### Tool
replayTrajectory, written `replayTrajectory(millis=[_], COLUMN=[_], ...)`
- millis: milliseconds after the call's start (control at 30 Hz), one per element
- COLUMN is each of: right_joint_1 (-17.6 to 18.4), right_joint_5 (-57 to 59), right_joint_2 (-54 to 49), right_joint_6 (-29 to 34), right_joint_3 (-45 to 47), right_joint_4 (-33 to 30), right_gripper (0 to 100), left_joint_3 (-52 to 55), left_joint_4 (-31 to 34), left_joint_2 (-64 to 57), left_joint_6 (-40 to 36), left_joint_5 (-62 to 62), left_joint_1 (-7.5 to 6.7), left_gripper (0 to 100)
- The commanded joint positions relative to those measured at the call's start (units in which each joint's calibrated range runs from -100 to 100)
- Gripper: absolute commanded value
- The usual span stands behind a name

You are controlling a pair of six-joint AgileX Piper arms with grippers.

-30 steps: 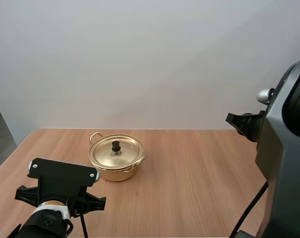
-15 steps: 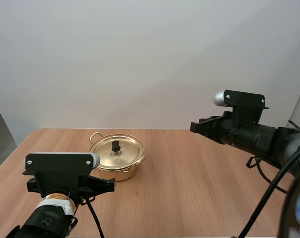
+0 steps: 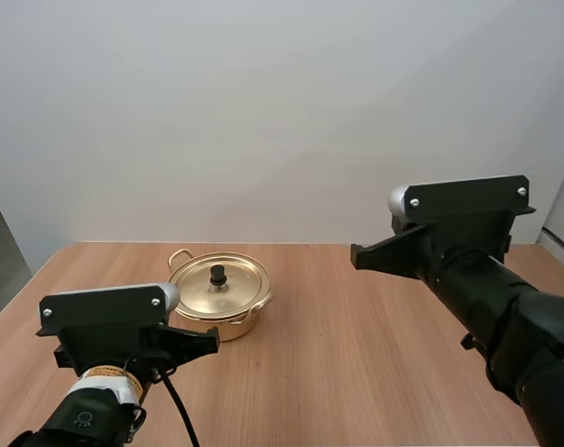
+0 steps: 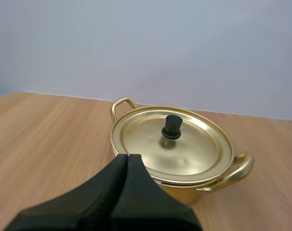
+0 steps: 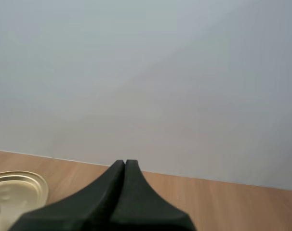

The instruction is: Open the pot, put the car inside, and close it

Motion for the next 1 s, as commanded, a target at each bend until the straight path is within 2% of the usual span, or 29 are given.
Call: replayTrajectory(millis=[0, 67, 100, 200, 267, 300, 367, 433, 467, 667, 833, 967], right_joint_1=[-0.01, -0.01, -0.01, -0.01, 0.11, 0.11, 0.11, 0.11, 0.11, 0.11, 0.18, 1.11], right_joint_5=[-37.8, -35.07, -34.02, -30.11, -26.18, -23.91, -20.4, -19.32, -19.32, -14.67, -6.18, -1.27], right_joint_2=[-17.42, -22.35, -24.12, -26.44, -26.44, -26.44, -26.44, -26.44, -26.44, -26.44, -26.44, -26.44], right_joint_6=[-0.47, -0.73, -0.73, 1.14, 6.7, 11.55, 23.09, 32.33, 34.7, 42.1, 59.25, 68.67], right_joint_3=[6.48, 10.4, 12.28, 16.47, 17.68, 17.68, 17.68, 17.68, 17.68, 17.68, 17.68, 17.68], right_joint_4=[-2.14, -3.84, -4.87, -9.51, -16.14, -21.44, -33.91, -42.6, -45.35, -54.35, -68.15, -75.57], right_gripper=[0, 0, 0, 0, 0, 0, 0, 0, 0, 0, 0, 0], left_joint_3=[0.0, 0.0, 0.0, 0.0, 0.0, 0.0, 0.0, 0.0, 0.0, 0.0, 0.0, 0.0], left_joint_4=[-7.66, -7.77, -7.77, -10.22, -15.26, -16.64, -16.92, -16.92, -16.92, -16.92, -16.92, -16.92], left_joint_2=[-0.67, -1.3, -1.44, -2.14, -2.24, -2.24, -2.83, -3.59, -3.82, -4.21, -4.21, -4.21], left_joint_6=[0.15, 0.76, 3.84, 18.75, 25.67, 26.87, 27.41, 27.41, 27.41, 27.41, 27.41, 27.41], left_joint_5=[0.34, 0.51, 0.51, 3.58, 5.25, 5.25, 5.68, 6.25, 6.44, 5.09, 5.09, 5.09], left_joint_1=[-0.05, -0.05, -0.05, -0.05, 0.01, 0.01, 0.01, 0.01, 0.01, 0.01, 0.01, 0.01], left_gripper=[0, 0, 0, 0, 0, 0, 0, 0, 0, 0, 0, 0])
